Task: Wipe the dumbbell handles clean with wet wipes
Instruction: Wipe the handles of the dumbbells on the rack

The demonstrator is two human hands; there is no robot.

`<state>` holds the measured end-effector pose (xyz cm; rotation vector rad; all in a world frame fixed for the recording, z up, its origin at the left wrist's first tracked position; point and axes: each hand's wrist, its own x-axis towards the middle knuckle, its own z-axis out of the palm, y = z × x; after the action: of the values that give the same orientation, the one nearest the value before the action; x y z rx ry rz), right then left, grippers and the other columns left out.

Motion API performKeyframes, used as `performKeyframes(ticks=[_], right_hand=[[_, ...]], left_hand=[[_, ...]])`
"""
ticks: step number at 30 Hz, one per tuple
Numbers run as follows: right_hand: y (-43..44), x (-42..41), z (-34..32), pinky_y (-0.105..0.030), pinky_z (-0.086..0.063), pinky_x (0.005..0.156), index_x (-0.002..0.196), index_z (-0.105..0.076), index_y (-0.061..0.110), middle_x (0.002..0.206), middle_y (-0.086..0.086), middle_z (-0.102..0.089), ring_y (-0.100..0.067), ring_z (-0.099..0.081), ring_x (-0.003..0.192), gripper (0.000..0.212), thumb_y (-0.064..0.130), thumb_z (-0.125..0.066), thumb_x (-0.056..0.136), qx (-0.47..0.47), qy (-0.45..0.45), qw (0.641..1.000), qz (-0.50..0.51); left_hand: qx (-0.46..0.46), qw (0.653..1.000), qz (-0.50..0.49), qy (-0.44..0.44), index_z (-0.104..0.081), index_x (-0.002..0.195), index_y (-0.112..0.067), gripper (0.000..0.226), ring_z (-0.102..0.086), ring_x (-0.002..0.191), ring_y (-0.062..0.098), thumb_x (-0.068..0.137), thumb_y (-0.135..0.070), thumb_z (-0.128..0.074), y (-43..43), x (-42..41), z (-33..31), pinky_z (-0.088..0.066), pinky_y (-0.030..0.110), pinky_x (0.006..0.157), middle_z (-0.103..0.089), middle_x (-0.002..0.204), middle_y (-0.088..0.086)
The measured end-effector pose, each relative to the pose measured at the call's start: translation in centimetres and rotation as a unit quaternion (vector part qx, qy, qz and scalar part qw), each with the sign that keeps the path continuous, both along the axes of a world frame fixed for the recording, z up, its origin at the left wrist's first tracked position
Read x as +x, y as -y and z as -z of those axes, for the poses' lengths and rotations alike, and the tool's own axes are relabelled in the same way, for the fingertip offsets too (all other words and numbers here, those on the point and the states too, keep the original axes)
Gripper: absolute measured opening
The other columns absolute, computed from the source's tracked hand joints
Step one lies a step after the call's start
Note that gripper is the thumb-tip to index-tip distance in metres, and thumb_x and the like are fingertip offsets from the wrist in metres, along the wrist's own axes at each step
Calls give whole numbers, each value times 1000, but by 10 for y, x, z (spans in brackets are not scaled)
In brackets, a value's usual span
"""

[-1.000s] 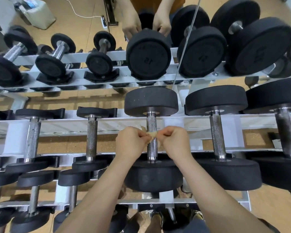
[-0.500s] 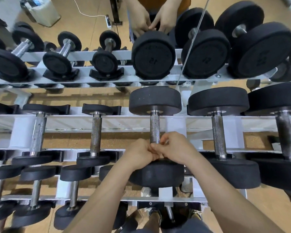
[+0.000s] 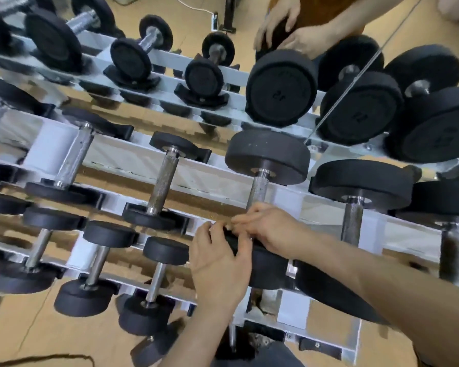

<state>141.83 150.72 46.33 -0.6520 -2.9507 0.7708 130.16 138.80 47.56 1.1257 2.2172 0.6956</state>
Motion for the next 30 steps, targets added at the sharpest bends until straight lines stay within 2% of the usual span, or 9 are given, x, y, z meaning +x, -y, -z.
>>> performKeyframes(ticks=[4,9,11,15,19,21,23,27,30], right_hand=[[-19,15,2,-28,-52,74,111,-71,20,120,9,-67,-17,-53,86,31,15,-48,90,33,-24,997,-61],[-16,20,21,-27,-51,81,108,-73,24,114,2,-70,-10,-51,89,35,14,-46,88,53,-158,982,94],[1,23,30,-28,-49,89,107,-72,33,116,2,-69,-12,-58,94,40,9,-44,89,12,-155,987,47],[-19,30,26,-25,-50,78,106,-74,13,113,-1,-71,-18,-62,87,31,6,-49,89,26,-148,986,-75],[-57,25,23,-29,-48,85,99,-75,4,104,-8,-73,-25,-68,85,33,-14,-61,76,129,-224,963,82],[-45,22,25,-27,-47,90,98,-75,4,106,-6,-72,-17,-65,94,35,-15,-56,76,106,-261,946,161],[-17,20,26,-25,-49,88,98,-76,8,108,3,-71,-12,-63,92,37,-12,-56,75,34,-251,960,123],[-7,25,30,-9,-42,95,100,-77,10,109,4,-72,12,-60,99,47,-19,-50,75,-140,-119,982,42],[-19,22,28,-16,-48,93,95,-78,11,104,3,-74,-5,-65,97,33,-11,-62,75,-83,-156,984,4]], left_hand=[[-35,997,-6,-65,-52,128,-16,64,-42,130,29,84,-58,-30,0,10,1,-34,48,108,-49,135,9],[-40,992,-68,-102,-58,120,-17,51,-45,129,30,83,-44,-35,-9,35,-11,-38,51,104,-52,136,10],[-18,990,-76,-117,-57,113,-18,45,-49,124,29,79,-40,-36,-8,34,-8,-42,49,100,-57,128,7],[-7,992,-85,-97,-55,111,-22,41,-49,119,21,78,-37,-36,-10,30,-8,-42,43,98,-59,121,-3],[-17,994,-91,-57,-53,123,-24,39,-47,119,18,85,-27,-46,-9,20,-12,-40,41,99,-57,121,-5],[-24,995,-90,-44,-52,126,-25,39,-44,121,16,87,-26,-47,-9,19,-15,-40,39,99,-56,124,-6],[-18,995,-90,-48,-52,125,-25,37,-44,121,15,88,-26,-48,-8,21,-16,-39,36,96,-56,125,-7],[-17,994,-96,-59,-52,123,-28,36,-45,121,15,87,-27,-50,-9,23,-13,-39,39,97,-56,125,-8],[-16,993,-99,-58,-51,123,-29,36,-45,121,16,87,-29,-49,-9,25,-13,-40,42,99,-56,126,-8]])
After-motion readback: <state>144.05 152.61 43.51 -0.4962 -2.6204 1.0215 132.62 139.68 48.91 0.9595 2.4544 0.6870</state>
